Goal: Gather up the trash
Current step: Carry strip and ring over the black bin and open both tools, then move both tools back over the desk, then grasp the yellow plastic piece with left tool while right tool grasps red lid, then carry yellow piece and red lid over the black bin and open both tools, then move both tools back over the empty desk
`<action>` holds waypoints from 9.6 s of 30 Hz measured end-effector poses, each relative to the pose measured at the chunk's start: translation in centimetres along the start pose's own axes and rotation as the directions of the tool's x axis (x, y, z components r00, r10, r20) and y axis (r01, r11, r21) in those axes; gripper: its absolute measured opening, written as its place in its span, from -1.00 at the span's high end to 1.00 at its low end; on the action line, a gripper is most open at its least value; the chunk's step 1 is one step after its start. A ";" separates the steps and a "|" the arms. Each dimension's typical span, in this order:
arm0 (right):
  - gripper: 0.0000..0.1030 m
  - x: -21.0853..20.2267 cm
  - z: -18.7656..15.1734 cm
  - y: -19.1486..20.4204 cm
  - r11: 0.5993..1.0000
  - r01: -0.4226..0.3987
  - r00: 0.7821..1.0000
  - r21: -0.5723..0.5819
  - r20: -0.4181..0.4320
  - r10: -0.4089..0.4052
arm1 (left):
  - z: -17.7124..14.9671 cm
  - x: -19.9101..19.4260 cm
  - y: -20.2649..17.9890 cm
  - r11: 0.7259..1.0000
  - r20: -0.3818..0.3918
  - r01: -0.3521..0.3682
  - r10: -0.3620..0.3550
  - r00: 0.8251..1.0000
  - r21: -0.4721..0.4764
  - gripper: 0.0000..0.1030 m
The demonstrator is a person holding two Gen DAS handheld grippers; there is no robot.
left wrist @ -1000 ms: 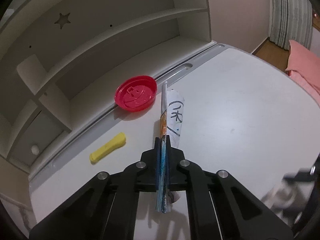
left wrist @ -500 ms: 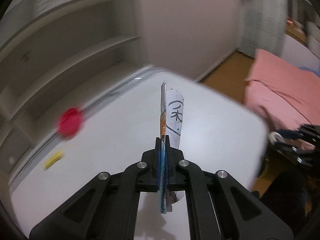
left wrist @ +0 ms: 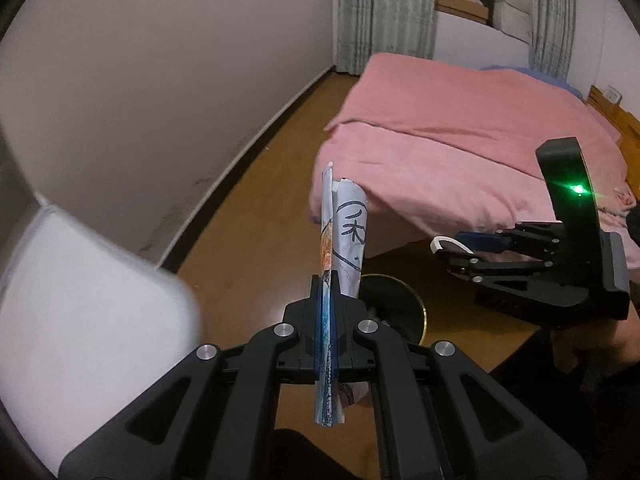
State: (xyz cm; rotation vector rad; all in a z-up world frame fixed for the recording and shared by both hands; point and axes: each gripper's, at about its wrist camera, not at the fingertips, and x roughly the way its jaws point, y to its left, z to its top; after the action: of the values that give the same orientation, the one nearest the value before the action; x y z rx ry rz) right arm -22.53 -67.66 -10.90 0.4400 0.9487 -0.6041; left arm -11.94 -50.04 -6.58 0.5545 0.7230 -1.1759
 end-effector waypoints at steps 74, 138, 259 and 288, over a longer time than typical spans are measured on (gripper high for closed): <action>-0.60 6.1 -2.6 -10.1 0.956 0.016 0.997 0.294 -0.078 0.007 | 1.3 11.1 -4.4 0.998 -0.172 0.055 -0.057 0.983 -0.016 -0.73; -0.73 9.5 8.4 70.0 0.704 -0.362 0.932 -0.611 -0.245 0.267 | -30.6 -28.2 41.3 0.621 -0.247 -0.527 0.482 0.840 -0.580 0.76; -0.77 5.7 -1.9 -10.7 0.967 0.082 0.995 0.240 -0.080 -0.065 | 2.5 8.7 -3.8 0.998 -0.085 0.053 -0.054 0.995 -0.019 -0.83; -0.86 -6.1 2.1 42.9 0.707 -0.388 0.884 -0.592 -0.023 0.466 | -25.6 -32.5 27.8 0.406 -0.245 -0.645 0.690 0.681 -0.647 -0.87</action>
State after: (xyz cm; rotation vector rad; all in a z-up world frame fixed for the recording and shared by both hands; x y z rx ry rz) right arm 4.00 -34.88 -0.85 0.0512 0.8170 0.1066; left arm 2.25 -2.98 1.72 0.1077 0.7199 -0.0833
